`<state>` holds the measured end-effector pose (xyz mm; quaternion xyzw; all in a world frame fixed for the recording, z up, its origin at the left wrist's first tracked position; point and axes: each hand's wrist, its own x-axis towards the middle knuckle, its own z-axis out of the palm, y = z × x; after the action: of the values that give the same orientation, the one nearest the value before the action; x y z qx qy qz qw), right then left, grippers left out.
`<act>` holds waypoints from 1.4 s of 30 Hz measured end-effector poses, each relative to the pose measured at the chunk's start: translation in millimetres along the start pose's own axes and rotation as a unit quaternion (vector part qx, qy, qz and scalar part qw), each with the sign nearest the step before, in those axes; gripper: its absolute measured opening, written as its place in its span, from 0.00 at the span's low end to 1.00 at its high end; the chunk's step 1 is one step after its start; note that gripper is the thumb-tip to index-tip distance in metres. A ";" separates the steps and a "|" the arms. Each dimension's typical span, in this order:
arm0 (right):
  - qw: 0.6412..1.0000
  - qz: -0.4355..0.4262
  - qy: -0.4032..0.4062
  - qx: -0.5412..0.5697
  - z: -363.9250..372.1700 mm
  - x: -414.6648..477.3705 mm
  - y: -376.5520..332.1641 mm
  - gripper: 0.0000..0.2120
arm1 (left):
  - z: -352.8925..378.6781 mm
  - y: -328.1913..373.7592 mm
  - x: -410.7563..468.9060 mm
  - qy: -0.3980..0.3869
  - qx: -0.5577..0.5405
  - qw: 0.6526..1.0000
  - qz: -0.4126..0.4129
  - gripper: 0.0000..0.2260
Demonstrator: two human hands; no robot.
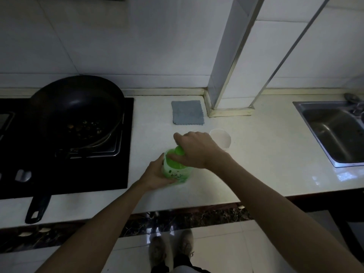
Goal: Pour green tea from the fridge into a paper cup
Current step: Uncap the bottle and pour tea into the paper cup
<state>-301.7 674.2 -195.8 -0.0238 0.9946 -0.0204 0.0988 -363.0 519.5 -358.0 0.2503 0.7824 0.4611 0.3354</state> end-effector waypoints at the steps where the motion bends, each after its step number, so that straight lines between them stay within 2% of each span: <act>1: 0.999 0.031 0.009 -0.020 1.2 2.0 -3.7 0.22 | 0.3 -0.1 0.5 -0.001 0.002 1.000 -0.002 0.40; 4: 0.998 0.057 -0.007 0.003 0.3 5.3 -8.8 0.20 | 0.1 0.9 -0.2 -0.001 0.003 1.000 0.001 0.41; 8: 1.000 -0.013 -0.020 -0.017 -3.5 9.0 -12.4 0.13 | 0.9 0.6 -2.5 -0.003 -0.006 1.000 -0.003 0.41; 9: 0.999 -0.037 -0.021 -0.034 -3.6 9.1 -13.6 0.13 | 1.0 0.9 -2.5 -0.002 -0.008 1.000 -0.003 0.41; 13: 0.989 -0.125 -0.050 -0.065 -6.4 7.1 -8.3 0.25 | 1.3 1.6 -2.2 -0.002 -0.014 1.000 -0.010 0.38; 16: 0.982 -0.169 -0.055 -0.060 -10.9 2.2 -6.1 0.25 | 1.3 0.9 -3.1 -0.002 -0.016 1.000 -0.013 0.37; 18: 0.987 -0.149 -0.055 0.021 -12.1 -1.6 -4.2 0.22 | 1.6 1.3 -3.4 -0.001 -0.017 1.000 -0.012 0.37; 20: 0.993 -0.082 -0.028 0.081 -9.2 -1.2 -4.0 0.25 | 2.0 1.3 -2.6 0.002 -0.016 1.000 -0.011 0.37; 22: 0.999 -0.001 -0.001 0.048 -4.3 2.9 -6.0 0.27 | 1.6 0.5 -2.6 0.005 -0.012 1.000 -0.013 0.37; 25: 0.997 0.067 0.041 -0.009 5.1 3.8 -10.1 0.22 | 2.9 -1.2 -2.6 0.005 -0.011 1.000 -0.013 0.38; 28: 0.998 0.048 0.045 0.016 7.8 0.2 -9.4 0.18 | 3.8 0.8 -3.1 0.011 -0.015 1.000 -0.011 0.38; 36: 0.994 -0.086 -0.014 0.071 -1.4 -6.7 -4.4 0.12 | 5.1 0.5 -4.8 0.013 -0.009 1.000 -0.011 0.38; 38: 0.993 -0.097 -0.006 0.073 -1.5 -5.9 -6.7 0.11 | 5.8 1.9 -5.6 0.013 -0.015 1.000 -0.014 0.36; 42: 0.994 -0.094 0.044 0.024 3.4 1.0 -12.5 0.16 | 6.6 2.3 -6.9 0.015 -0.018 1.000 -0.013 0.36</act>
<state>-301.4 661.6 -198.8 -0.1142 0.9905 -0.0550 0.0528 -353.4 519.4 -356.3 0.2267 0.7822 0.4744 0.3341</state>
